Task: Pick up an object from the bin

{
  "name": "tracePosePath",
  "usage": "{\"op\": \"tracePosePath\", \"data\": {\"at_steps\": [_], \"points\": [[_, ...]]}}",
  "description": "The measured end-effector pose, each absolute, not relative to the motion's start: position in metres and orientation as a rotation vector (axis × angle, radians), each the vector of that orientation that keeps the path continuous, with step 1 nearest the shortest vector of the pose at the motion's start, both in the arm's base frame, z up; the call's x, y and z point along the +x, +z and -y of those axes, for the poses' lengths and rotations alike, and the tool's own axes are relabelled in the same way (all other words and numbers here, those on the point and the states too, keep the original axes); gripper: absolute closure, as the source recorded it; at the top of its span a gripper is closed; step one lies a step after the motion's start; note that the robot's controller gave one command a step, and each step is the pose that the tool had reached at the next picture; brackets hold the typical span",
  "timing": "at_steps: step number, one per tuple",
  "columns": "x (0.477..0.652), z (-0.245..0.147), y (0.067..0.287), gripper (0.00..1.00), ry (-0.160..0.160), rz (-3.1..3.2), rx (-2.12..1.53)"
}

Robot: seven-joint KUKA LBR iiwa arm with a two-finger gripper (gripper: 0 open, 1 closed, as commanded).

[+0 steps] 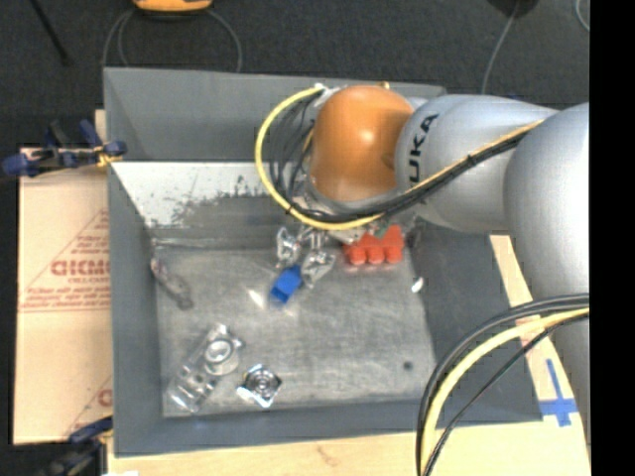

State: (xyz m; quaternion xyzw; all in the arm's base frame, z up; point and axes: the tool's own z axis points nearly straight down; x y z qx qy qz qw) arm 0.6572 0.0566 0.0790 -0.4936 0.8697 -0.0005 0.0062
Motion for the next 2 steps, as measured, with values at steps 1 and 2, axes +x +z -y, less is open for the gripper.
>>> {"op": "tracePosePath", "data": {"at_steps": [1, 2], "points": [[0.66, -0.056, 0.119, 1.0, -0.006, -2.726, -1.539], [0.663, -0.055, 0.17, 1.0, -0.009, -2.733, -1.528]]}}
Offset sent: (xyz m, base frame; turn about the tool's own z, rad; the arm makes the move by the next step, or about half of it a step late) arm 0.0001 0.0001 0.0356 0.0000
